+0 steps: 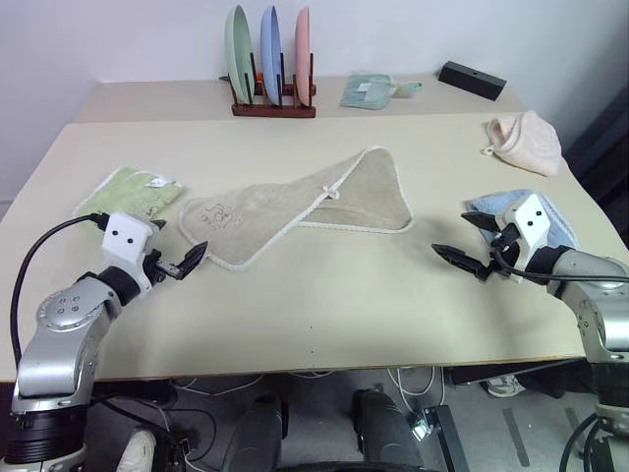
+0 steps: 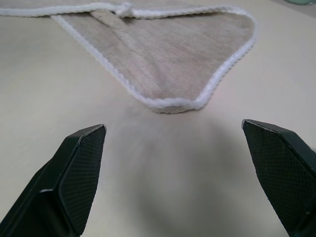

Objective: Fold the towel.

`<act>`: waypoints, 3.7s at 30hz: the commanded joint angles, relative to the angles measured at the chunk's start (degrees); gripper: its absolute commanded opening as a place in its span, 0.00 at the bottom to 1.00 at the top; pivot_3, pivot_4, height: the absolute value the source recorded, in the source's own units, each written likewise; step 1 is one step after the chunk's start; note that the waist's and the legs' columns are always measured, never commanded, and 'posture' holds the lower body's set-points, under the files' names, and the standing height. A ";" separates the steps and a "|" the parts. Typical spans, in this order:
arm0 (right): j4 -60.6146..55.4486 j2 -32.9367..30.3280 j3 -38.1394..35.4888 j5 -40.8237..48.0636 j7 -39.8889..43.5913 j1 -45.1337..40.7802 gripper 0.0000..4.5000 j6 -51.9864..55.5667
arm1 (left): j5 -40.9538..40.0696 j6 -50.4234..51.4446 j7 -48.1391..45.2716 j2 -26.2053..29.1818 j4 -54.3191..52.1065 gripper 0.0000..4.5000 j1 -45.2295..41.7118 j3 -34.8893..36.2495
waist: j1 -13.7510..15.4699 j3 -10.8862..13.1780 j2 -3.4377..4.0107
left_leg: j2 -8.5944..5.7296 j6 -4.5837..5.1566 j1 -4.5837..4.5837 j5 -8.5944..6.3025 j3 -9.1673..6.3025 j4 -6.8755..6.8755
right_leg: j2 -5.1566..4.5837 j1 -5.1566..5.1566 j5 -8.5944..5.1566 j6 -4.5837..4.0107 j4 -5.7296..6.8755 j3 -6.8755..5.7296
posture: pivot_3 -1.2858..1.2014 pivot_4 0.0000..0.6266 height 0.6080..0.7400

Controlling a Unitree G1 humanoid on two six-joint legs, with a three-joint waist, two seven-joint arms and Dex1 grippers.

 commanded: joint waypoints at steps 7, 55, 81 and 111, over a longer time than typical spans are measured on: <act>-0.75 0.90 1.14 -0.17 -0.28 -1.54 1.00 -1.88 | -0.53 0.52 0.50 1.17 -3.25 0.98 0.16 1.69 | -0.02 0.00 0.00 | 0.00 0.00 0.00 0.00 0.00 0.00 | 0.00 0.00 0.00 0.00 0.00 0.00 | 0.52 0.24 1.00; -19.33 10.44 7.81 0.63 -13.34 7.52 1.00 4.66 | 16.02 -12.43 -7.37 2.47 20.97 0.03 -15.48 -22.77 | -0.21 -0.07 0.12 | 0.01 0.00 0.11 0.00 0.00 0.00 | 0.01 0.03 0.00 0.00 0.12 0.00 | 0.52 0.24 1.00; 7.31 6.86 17.19 -23.21 -16.66 -13.73 1.00 -17.52 | 7.81 -15.90 -12.18 12.35 9.53 0.01 5.98 -3.32 | -1.26 -0.03 0.23 | 0.07 0.00 0.01 0.00 0.05 -0.04 | 0.04 -0.04 -0.01 -0.02 0.00 0.00 | 0.52 0.24 1.00; 72.48 18.49 47.57 -64.42 -45.44 -56.64 0.39 -53.70 | 10.70 -17.84 -10.05 9.22 9.34 0.00 8.64 -5.78 | -3.12 0.03 0.34 | 0.07 -0.01 0.04 0.01 0.07 -0.22 | 0.05 -0.27 0.02 -0.06 0.25 0.06 | 0.52 0.24 1.00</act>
